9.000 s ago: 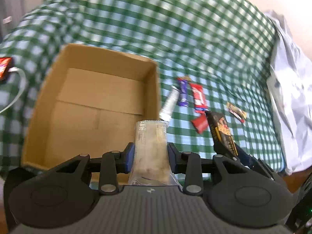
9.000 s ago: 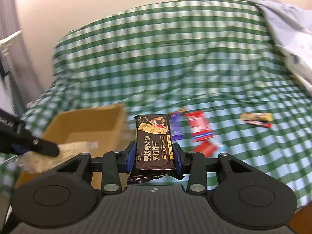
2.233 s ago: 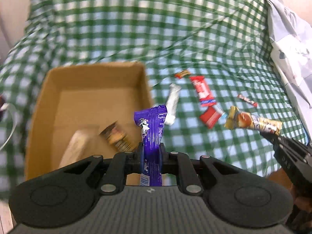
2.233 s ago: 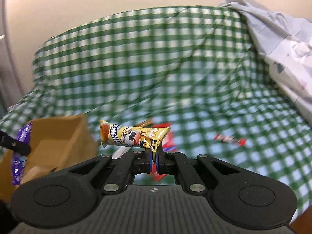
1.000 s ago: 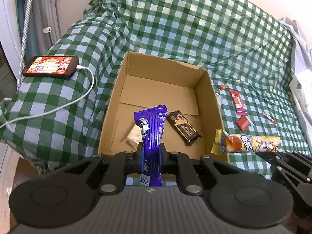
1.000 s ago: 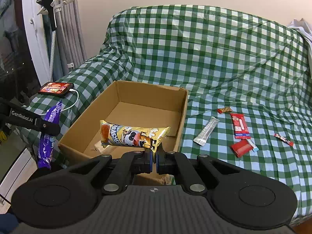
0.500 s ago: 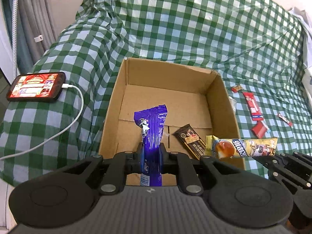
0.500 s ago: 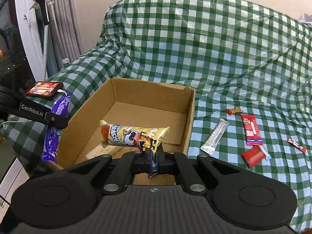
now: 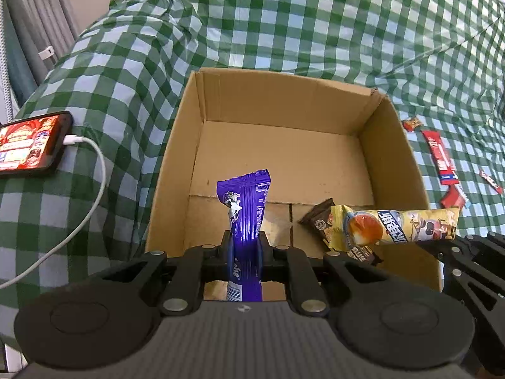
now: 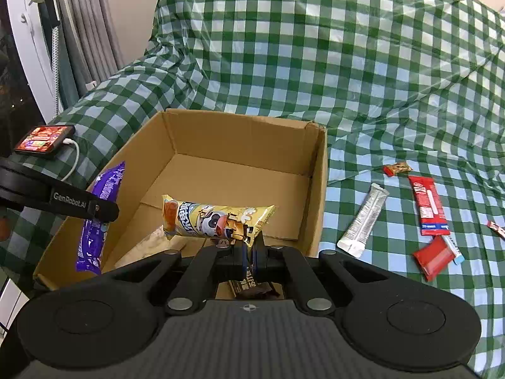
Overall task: Organize snacks
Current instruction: 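Carry both snacks over the box and open both tools to drop them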
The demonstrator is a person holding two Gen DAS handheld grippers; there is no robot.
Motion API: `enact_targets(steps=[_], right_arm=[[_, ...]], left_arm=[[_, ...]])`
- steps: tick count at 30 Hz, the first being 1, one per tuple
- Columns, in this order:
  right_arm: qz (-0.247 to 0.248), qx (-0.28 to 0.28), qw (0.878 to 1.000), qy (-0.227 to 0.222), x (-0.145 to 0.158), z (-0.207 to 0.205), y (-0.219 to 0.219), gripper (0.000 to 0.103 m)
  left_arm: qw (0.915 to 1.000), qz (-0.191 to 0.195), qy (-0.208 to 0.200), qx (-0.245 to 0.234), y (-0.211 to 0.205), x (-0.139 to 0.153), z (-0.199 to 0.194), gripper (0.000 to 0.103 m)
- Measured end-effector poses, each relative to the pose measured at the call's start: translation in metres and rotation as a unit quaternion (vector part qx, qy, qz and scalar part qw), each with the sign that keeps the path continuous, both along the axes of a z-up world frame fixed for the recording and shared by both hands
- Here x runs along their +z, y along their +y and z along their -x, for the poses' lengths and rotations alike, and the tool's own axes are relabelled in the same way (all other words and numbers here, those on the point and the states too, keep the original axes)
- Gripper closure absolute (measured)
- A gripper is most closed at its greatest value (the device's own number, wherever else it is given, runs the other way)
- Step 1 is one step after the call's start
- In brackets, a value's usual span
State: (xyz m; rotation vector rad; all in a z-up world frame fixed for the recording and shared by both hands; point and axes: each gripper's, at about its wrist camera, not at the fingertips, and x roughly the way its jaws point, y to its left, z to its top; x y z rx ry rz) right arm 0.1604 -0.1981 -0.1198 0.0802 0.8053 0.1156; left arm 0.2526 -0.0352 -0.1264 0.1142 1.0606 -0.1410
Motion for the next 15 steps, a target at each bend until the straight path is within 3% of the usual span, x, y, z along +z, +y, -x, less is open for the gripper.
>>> enact_targets(steps=[4, 6, 7, 8, 9, 11, 15], right_arm=[[-0.005, 0.004, 1.0, 0.004, -0.005, -0.013, 0.004, 0.1], [-0.012, 0.005, 1.0, 0.006, -0.006, -0.019, 0.005, 0.095], [-0.015, 0.003, 1.0, 0.011, -0.007, -0.023, 0.007, 0.094], [-0.018, 0.006, 1.0, 0.021, -0.008, -0.026, 0.007, 0.079], [-0.02, 0.006, 0.999, 0.03, -0.009, -0.028, 0.008, 0.052], [-0.014, 0.005, 0.999, 0.032, -0.008, -0.024, 0.011, 0.02], [0.002, 0.018, 0.999, 0.036, -0.005, -0.003, 0.017, 0.014]], left_arm=[[0.9999, -0.013, 0.001, 0.005, -0.002, -0.007, -0.011, 0.084], [0.9996, -0.025, -0.003, 0.013, -0.001, -0.007, -0.014, 0.046], [0.9994, -0.029, -0.009, 0.017, 0.0, -0.005, -0.014, 0.01], [0.9991, -0.031, -0.016, 0.023, 0.001, -0.002, -0.014, 0.001], [0.9987, -0.029, -0.03, 0.029, 0.004, 0.001, -0.011, 0.0], [0.9984, -0.034, -0.033, 0.029, 0.006, 0.003, -0.005, 0.0], [0.999, -0.04, -0.002, 0.021, 0.013, -0.001, 0.016, 0.0]])
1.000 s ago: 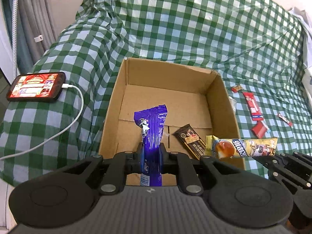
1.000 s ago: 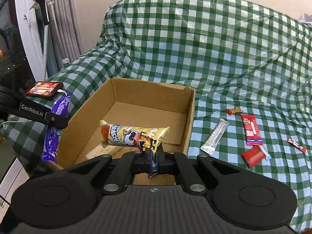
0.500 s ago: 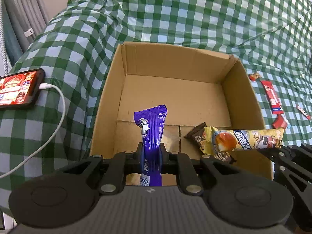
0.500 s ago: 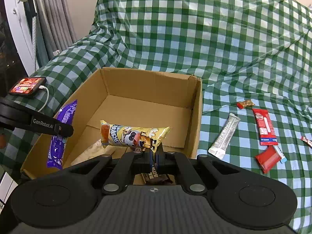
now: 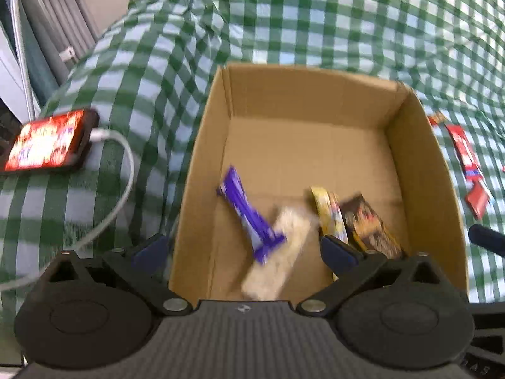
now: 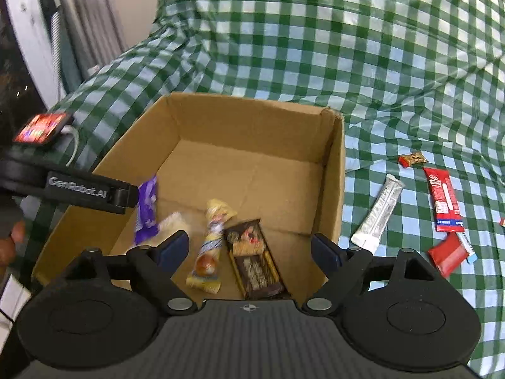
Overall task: Organize snacks
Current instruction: 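Carry both snacks over the box and open both tools to drop them, then pull both tools back from the box toward the remaining snacks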
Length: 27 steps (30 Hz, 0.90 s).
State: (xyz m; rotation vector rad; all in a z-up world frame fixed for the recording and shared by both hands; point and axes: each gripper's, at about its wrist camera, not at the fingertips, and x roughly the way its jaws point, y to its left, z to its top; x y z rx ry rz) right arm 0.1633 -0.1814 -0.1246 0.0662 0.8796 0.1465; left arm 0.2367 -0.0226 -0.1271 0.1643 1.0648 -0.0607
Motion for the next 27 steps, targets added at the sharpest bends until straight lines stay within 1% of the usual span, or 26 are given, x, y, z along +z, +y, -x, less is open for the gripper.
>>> enact_targets(steps=[5, 9, 13, 17, 21, 27], right_arm=[[0.0, -0.009, 1.0, 0.008, 0.01, 0.041, 0.005, 0.013], [-0.002, -0.026, 1.0, -0.001, 0.027, 0.077, 0.009, 0.01], [-0.007, -0.031, 0.999, -0.018, 0.044, 0.107, 0.012, 0.009], [-0.008, -0.028, 0.999, -0.033, 0.056, 0.134, 0.018, 0.007], [-0.002, -0.022, 0.999, -0.049, 0.067, 0.158, 0.023, 0.006], [-0.002, -0.036, 0.996, -0.08, 0.083, 0.181, 0.02, 0.005]], left_arm=[[0.9999, -0.002, 0.013, 0.001, 0.011, 0.002, 0.049, 0.0], [0.9999, 0.001, 0.006, 0.012, 0.022, 0.012, 0.087, 0.0], [0.9997, -0.009, -0.021, 0.006, 0.024, 0.031, 0.114, 0.0], [0.9992, 0.0, -0.039, 0.002, 0.022, 0.047, 0.135, 0.0], [0.9982, -0.003, -0.059, -0.007, 0.019, 0.058, 0.156, 0.0], [0.9968, -0.005, -0.078, -0.015, 0.016, 0.068, 0.182, 0.0]])
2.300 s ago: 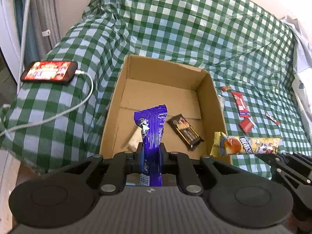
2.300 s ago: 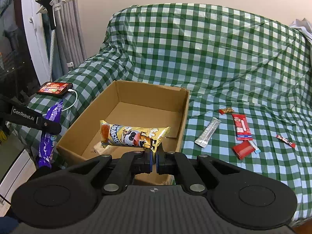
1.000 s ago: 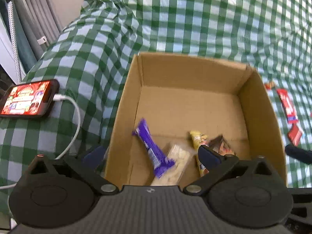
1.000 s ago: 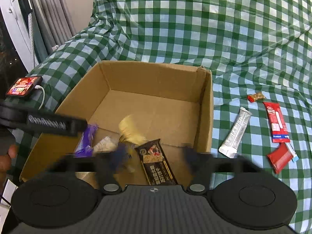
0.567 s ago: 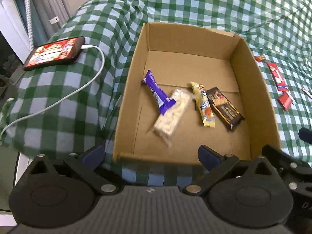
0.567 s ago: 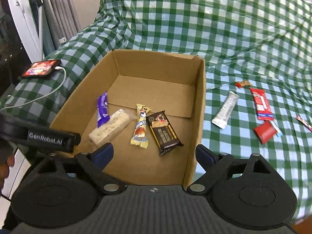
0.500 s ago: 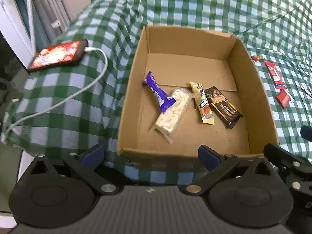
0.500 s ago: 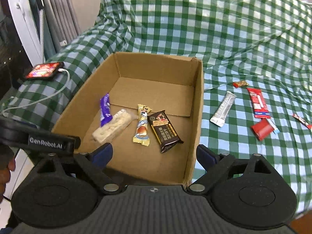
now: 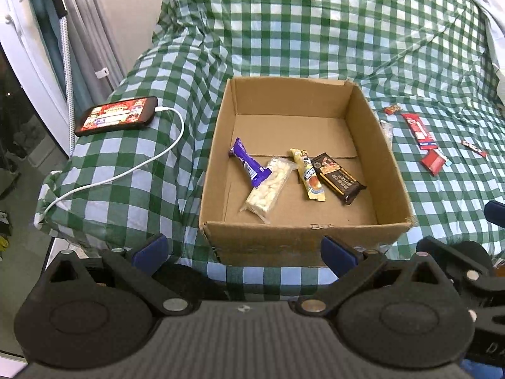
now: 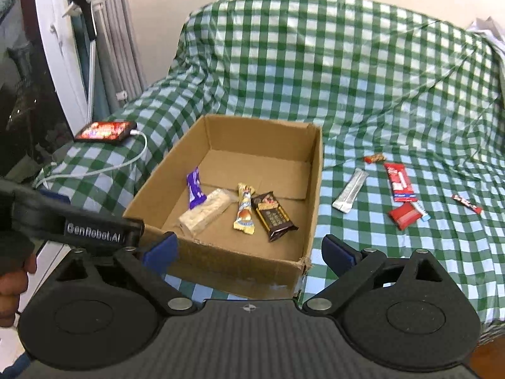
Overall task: Organize snacks
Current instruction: 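Pull both tools back from the box toward the remaining snacks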
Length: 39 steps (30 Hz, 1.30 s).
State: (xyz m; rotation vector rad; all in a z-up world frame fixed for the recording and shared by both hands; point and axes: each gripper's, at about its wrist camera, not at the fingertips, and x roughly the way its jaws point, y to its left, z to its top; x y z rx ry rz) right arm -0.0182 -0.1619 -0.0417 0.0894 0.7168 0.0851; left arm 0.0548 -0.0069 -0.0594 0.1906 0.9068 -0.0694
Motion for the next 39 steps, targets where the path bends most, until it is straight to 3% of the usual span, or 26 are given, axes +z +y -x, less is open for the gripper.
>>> enact_targets(steps=[16, 39], right_arm=[[-0.009, -0.008, 0.999, -0.037, 0.016, 0.032, -0.004, 0.005], [-0.037, -0.021, 0.999, -0.009, 0.001, 0.018, -0.018, 0.004]], left_arm=[[0.9994, -0.005, -0.031, -0.013, -0.008, 0.022, 0.037, 0.0], [0.9993, -0.031, -0.003, -0.021, -0.027, 0.012, 0.015, 0.0]])
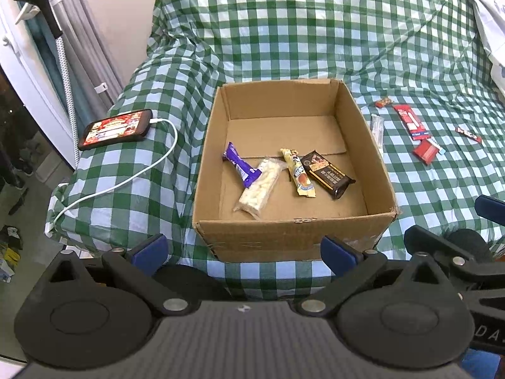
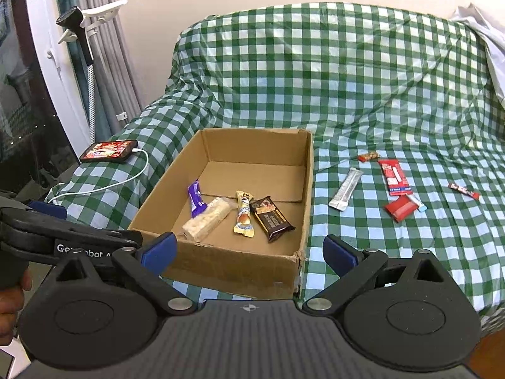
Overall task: Organize snacks
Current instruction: 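Pull both tools back from the box toward the remaining snacks, then grasp the silver bar with left tool while right tool grasps red wafer pack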
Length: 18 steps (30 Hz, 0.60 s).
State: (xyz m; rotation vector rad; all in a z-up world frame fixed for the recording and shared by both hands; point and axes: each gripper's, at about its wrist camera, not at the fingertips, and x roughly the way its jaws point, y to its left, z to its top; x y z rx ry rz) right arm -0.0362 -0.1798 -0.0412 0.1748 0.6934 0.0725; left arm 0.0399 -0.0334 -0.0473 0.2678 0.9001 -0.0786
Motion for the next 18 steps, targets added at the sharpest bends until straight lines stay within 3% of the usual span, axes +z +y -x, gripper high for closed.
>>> enact_targets(steps=[8, 18], right_arm=[[0.014, -0.039, 0.999, -0.009, -0.01, -0.013, -0.035, 0.004], [0.04, -0.162, 0.986, -0.004, -0.035, -0.044, -0.156, 0.004]], left_arm=[[0.999, -0.002, 0.021, -0.039, -0.047, 0.001, -0.028, 0.0], [0.9902, -0.011, 0.051, -0.13, -0.178, -0.012, -0.108, 0.0]])
